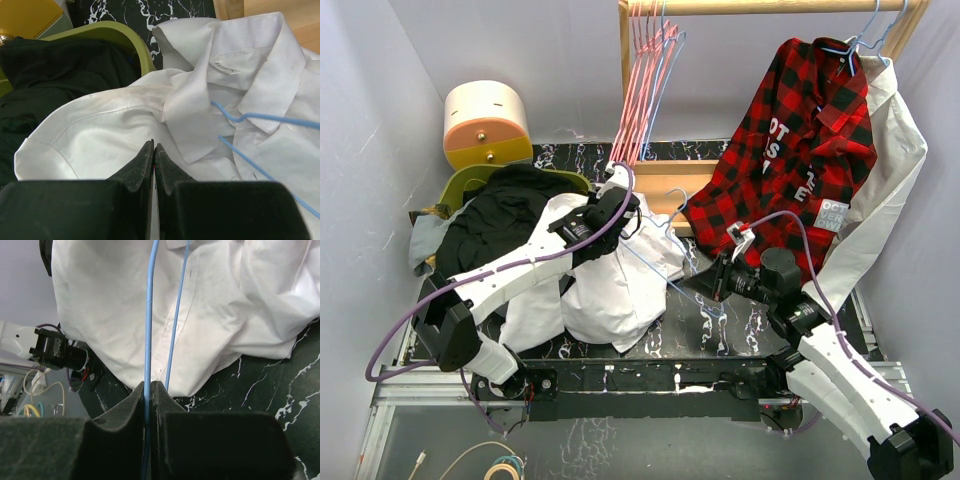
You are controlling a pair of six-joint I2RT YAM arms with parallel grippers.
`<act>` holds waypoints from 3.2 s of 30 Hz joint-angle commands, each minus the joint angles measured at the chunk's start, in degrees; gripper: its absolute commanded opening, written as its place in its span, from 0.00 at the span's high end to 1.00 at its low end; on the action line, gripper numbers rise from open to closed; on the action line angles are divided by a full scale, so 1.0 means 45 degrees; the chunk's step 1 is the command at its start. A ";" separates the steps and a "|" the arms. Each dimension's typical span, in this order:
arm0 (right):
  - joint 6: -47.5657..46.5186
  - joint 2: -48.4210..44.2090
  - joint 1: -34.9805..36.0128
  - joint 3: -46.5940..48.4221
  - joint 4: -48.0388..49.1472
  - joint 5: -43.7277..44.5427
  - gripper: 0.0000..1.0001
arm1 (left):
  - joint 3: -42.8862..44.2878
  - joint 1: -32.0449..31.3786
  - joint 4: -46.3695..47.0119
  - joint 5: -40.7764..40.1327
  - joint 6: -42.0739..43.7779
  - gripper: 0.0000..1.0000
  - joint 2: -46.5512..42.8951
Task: Place the shirt on the hanger
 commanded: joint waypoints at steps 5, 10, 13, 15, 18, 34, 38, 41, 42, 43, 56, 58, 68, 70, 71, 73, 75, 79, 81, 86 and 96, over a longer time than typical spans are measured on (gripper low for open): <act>0.0998 -0.0817 -0.0027 -0.1323 0.2443 -0.1253 0.92 | -0.0127 0.0024 -0.0478 0.0362 -0.0171 0.96 0.0483; 0.2688 -0.0787 -0.0032 -0.2450 0.5530 -0.1537 0.92 | 0.0009 -0.0162 -0.0821 0.0370 -0.0823 0.96 0.1321; 0.3622 -0.0134 -0.0034 -0.2935 0.7740 -0.1630 0.92 | 0.0132 -0.0161 -0.0704 0.0664 -0.0880 0.94 0.1566; 0.3703 0.0512 -0.0028 -0.3042 0.8514 -0.1723 0.92 | 0.0292 -0.0165 -0.0739 0.0915 -0.0932 0.91 0.1666; 0.3948 0.0865 -0.0028 -0.3139 0.9162 -0.1567 0.92 | 0.0392 -0.0165 -0.0703 0.0907 -0.0961 0.89 0.1788; 0.3160 0.0587 -0.0022 -0.3207 0.8364 -0.1246 0.92 | 0.1340 -0.0165 -0.1545 0.2131 -0.1688 0.50 0.1202; 0.3168 0.0618 -0.0033 -0.3232 0.8366 -0.1242 0.92 | 0.1760 -0.0159 -0.1833 0.2499 -0.1978 0.50 0.1302; 0.3146 0.0671 -0.0032 -0.3211 0.8320 -0.1285 0.92 | 0.2322 -0.0163 -0.2370 0.3376 -0.1926 0.51 0.1474; 0.3127 0.0657 -0.0028 -0.3211 0.8267 -0.1295 0.92 | 0.2490 -0.0166 -0.2520 0.3537 -0.1887 0.51 0.1465; 0.3095 0.0634 -0.0023 -0.3209 0.8219 -0.1286 0.92 | 0.2596 -0.0156 -0.2583 0.3601 -0.1843 0.52 0.1383; 0.3092 0.0486 -0.0023 -0.3130 0.8083 -0.1184 0.92 | 0.0346 -0.0107 0.0392 0.1865 -0.1578 0.64 0.0703; 0.3165 0.0436 -0.0036 -0.3124 0.8152 -0.1150 0.92 | 0.0035 -0.0092 0.0788 0.1313 -0.1382 0.65 0.0637; 0.3129 0.0521 -0.0041 -0.3183 0.8481 -0.1715 0.92 | 0.0803 -0.0029 0.0378 0.1196 -0.0508 1.00 -0.0010; 0.3057 0.0792 -0.0057 -0.3144 0.8862 -0.2051 0.92 | 0.1510 -0.0027 -0.0180 0.1325 -0.0305 1.00 -0.0169; 0.3147 0.0924 -0.0058 -0.3151 0.9097 -0.2213 0.92 | 0.1795 -0.0029 -0.0437 0.1477 -0.0203 1.00 -0.0276; 0.3468 0.1078 -0.0043 -0.3208 0.9679 -0.2378 0.92 | 0.2304 -0.0029 -0.0885 0.1894 -0.0107 1.00 -0.0498; 0.3873 0.1156 -0.0042 -0.3303 1.0376 -0.2560 0.92 | 0.2619 -0.0029 -0.1297 0.2353 0.0025 1.00 -0.0651; 0.5021 0.1661 -0.0041 -0.3170 1.1996 -0.3309 0.92 | 0.2810 -0.0029 -0.1511 0.2847 0.0356 1.00 -0.0934; 0.5575 0.1931 -0.0043 -0.3045 1.2824 -0.3700 0.92 | 0.2747 -0.0029 -0.1504 0.2968 0.0633 1.00 -0.1192; 0.6505 0.2921 -0.0037 -0.2185 1.4555 -0.4445 0.92 | 0.2694 -0.0029 -0.1642 0.3451 0.1168 1.00 -0.1513; 0.6217 0.1917 -0.0042 -0.0556 1.2557 -0.5002 0.92 | 0.2001 -0.0029 -0.1110 0.2421 0.2511 1.00 -0.2158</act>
